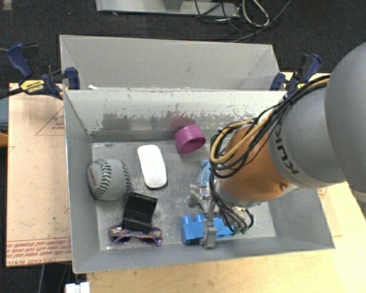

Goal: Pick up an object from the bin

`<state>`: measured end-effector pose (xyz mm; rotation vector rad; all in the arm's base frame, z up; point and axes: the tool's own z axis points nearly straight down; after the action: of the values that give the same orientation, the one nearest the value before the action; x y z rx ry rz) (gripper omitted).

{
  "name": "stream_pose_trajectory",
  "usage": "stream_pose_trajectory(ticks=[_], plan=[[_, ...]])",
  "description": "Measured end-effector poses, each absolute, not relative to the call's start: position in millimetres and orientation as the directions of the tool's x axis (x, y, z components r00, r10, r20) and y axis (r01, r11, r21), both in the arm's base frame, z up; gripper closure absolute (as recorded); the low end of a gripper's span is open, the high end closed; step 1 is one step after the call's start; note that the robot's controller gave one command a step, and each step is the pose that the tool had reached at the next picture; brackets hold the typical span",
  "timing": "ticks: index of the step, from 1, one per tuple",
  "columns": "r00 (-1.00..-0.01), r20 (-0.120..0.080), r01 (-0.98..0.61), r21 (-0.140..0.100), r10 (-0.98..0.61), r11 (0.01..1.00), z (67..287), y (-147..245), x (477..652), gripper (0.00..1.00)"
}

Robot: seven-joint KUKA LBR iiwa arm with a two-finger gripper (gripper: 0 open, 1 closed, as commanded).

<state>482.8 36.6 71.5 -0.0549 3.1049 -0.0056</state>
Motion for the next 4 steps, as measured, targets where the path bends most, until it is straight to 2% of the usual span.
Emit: stream_pose_trajectory(ticks=[1,2,4], plan=[[-0.999,-0.02,-0.047,0.004,-0.047,0.999,71,33,488.3,1.0],[-0.999,-0.02,-0.047,0.004,-0.047,0.999,71,33,488.3,1.0],[-0.999,-0.017,-0.048,0.005,-0.048,0.999,102,33,487.5,1.0]])
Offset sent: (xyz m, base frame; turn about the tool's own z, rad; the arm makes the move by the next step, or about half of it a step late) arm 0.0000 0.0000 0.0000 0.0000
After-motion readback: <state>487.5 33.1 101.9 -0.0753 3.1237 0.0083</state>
